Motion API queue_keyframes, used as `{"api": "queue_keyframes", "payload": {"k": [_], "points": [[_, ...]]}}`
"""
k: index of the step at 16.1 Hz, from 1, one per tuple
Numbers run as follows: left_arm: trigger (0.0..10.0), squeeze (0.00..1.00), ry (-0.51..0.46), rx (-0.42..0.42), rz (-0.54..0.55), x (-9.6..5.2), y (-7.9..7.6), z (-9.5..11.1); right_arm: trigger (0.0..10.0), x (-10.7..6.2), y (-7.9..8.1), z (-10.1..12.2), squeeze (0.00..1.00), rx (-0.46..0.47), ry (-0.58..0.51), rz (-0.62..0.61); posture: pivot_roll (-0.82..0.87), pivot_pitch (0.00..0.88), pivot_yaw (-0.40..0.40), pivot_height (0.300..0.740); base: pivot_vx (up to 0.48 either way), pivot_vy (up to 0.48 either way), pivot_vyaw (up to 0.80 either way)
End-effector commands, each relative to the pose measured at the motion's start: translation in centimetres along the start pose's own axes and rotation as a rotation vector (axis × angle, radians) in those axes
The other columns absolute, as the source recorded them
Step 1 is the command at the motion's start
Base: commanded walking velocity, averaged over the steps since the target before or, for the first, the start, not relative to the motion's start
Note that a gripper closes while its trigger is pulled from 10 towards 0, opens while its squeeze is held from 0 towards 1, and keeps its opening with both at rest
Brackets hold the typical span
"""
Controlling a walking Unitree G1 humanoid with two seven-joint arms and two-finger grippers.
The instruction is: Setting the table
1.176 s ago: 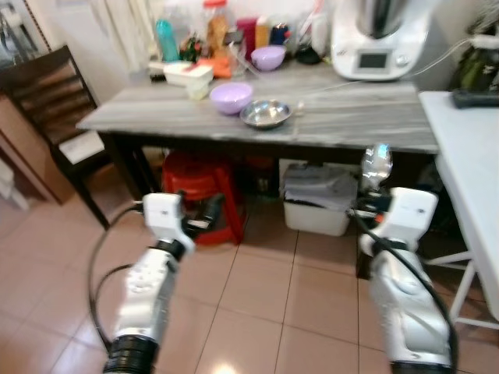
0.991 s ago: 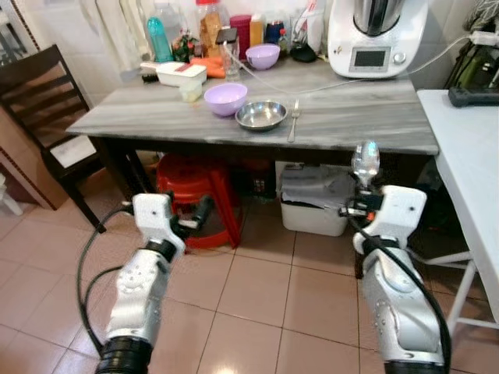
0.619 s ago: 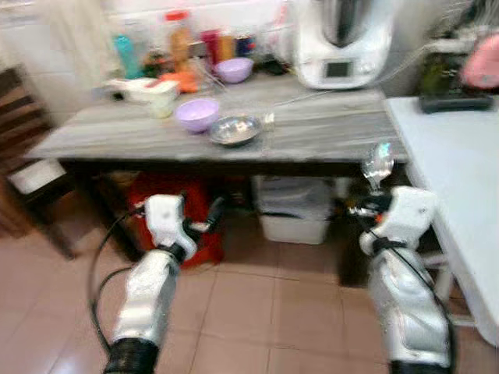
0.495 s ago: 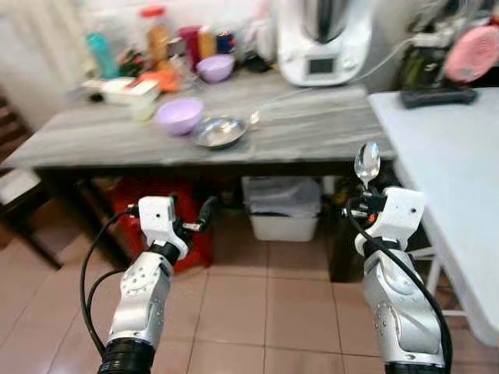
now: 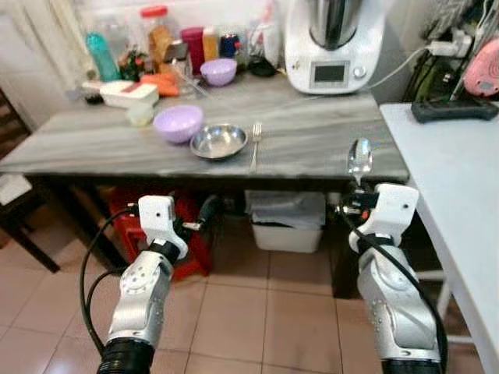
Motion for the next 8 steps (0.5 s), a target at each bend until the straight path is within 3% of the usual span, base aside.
{"api": "queue_keyframes", "payload": {"k": [1,8], "points": [[10.0,0.00,-0.006,-0.001,-0.025,0.30,-0.57,0.21,10.0,0.10,-0.56,0.40,0.00,-0.004,-0.017,-0.019,-0.14,0.000,0.100,0.740,0.360,0.000,0.00],[10.0,0.00,-0.003,-0.004,-0.032,0.26,-0.77,0.16,10.0,0.00,-0.69,0.16,0.00,0.011,-0.007,-0.035,-0.14,0.000,0.104,0.740,0.357,0.000,0.00]]}}
Point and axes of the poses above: a point about 5 cm out from each wrist's last joint towards the gripper, its own x axis pointing out of the wrist towards the gripper, its own z axis along the axis of the wrist's last joint, y = z × x, the point moved 2 cm from there along x, pointing out of the wrist towards the gripper, and after that the axes turned 8 degrees about -x, right-handed, at the moved point
